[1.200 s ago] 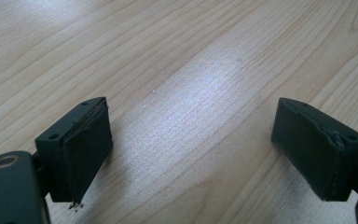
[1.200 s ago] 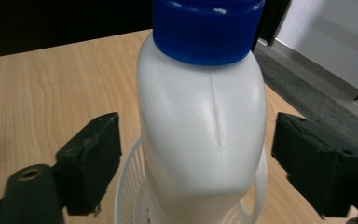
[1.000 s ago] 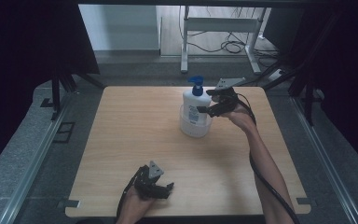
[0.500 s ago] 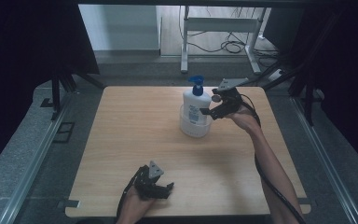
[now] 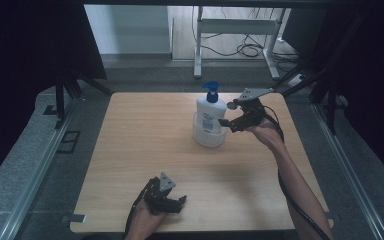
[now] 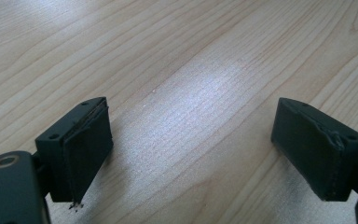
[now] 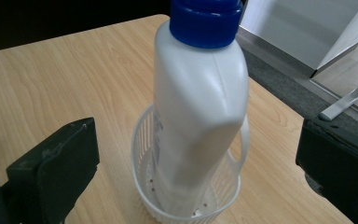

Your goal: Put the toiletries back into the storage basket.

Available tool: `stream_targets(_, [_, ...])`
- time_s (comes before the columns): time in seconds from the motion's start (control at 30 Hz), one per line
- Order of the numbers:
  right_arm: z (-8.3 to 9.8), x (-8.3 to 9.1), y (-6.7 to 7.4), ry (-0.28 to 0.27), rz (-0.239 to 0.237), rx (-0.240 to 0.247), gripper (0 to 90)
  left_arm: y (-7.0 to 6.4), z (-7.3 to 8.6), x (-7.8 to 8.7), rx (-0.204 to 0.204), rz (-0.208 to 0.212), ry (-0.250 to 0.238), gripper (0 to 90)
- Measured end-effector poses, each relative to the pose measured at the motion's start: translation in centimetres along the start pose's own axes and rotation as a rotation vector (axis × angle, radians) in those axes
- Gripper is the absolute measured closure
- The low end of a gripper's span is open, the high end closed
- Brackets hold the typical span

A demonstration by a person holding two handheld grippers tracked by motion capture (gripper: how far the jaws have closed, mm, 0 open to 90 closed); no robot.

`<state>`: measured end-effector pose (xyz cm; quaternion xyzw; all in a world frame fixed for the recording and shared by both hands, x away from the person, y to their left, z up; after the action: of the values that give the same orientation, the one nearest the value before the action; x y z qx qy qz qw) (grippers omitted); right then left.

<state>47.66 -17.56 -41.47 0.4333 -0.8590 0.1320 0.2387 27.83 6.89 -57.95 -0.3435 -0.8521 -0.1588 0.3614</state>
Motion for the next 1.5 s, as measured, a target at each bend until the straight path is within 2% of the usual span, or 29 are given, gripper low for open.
stream_targets(0.27, [0.8, 1.0, 1.2, -0.003, -0.015, 0.001, 0.0, 0.0, 0.0, 0.0, 0.003, -0.002, 0.001, 11.8])
stream_targets(0.43, [1.6, 1.7, 1.7, 0.016, 0.000, 0.004, 0.0, 0.0, 0.0, 0.0, 0.003, -0.002, 0.001, 11.8])
stream_targets(0.63, [2.5, 2.7, 2.1, 0.011, 0.008, -0.009, 0.0, 0.0, 0.0, 0.0, 0.004, -0.002, 0.001, 11.8])
stream_targets(0.93, [4.0, 3.8, 2.6, 0.017, 0.015, 0.003, 0.0, 0.0, 0.0, 0.0, 0.005, -0.002, 0.000, 11.8])
stream_targets(1.5, [6.7, 6.0, 3.5, 0.010, 0.025, -0.021, 0.0, 0.0, 0.0, 0.0, 0.006, -0.003, 0.000, 11.8])
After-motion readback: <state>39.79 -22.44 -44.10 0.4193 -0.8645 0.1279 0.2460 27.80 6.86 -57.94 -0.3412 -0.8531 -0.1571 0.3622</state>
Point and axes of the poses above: each handheld gripper's, and its own axes: x roughly backward along the jaws, z roughly out of its underside, y roughly to its left, the point moved 5 cm from there along -x, roughly forward along the jaws, and after that the axes turned 4 degrees about -x, right-handed, at the moved point
